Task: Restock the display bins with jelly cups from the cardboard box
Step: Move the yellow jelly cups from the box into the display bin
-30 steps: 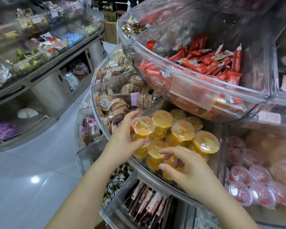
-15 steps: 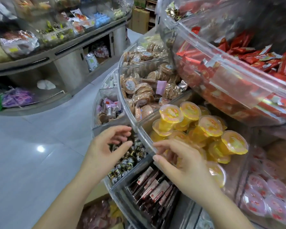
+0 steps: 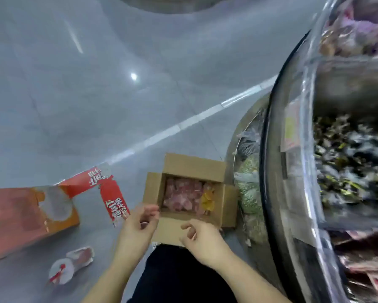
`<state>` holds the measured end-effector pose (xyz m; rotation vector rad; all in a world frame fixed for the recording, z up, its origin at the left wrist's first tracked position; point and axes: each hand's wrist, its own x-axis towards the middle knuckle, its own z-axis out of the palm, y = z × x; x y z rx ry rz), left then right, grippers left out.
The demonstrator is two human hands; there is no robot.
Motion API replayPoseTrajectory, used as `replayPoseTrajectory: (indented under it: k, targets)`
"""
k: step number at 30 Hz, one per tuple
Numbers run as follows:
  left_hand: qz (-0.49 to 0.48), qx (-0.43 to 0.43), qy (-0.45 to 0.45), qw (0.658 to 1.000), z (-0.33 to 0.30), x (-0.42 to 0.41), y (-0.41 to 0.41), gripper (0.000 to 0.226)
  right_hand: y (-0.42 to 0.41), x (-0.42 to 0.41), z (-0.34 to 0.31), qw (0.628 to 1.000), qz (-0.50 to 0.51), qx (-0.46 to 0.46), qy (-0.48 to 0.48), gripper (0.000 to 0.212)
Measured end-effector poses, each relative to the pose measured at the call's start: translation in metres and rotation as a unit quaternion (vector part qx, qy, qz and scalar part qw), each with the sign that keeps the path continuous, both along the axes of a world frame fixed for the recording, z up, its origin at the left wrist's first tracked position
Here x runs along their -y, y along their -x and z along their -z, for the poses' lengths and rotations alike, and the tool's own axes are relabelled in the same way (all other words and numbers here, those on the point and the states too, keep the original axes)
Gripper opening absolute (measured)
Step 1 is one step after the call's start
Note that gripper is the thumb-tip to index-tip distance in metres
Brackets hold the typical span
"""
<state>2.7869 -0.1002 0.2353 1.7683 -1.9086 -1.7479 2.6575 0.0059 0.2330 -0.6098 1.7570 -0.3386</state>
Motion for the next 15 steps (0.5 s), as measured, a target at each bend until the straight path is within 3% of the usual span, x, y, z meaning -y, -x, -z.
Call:
replayPoseTrajectory:
  k: [3, 6, 11, 15]
  targets:
    - [0.065, 0.053, -0.043, 0.996, 0.093, -0.005, -0.007, 0.021, -0.001, -0.005, 0.117, 0.993, -0.035, -0.04, -0.102, 0.036]
    - [0.174, 0.089, -0.056, 0.979, 0.187, -0.006, 0.0, 0.023, 0.017, -0.01, 0.214, 0.98, -0.054, -0.081, -0.174, 0.038]
    - [0.323, 0.114, -0.024, 0.939, 0.322, -0.013, 0.038, 0.028, 0.055, -0.003, 0.33, 0.951, -0.156, -0.229, -0.137, 0.031]
    - [0.359, 0.136, -0.087, 0.919, 0.39, -0.042, 0.084, 0.038, 0.084, 0.015, 0.39, 0.944, -0.191, -0.232, -0.134, 0.041]
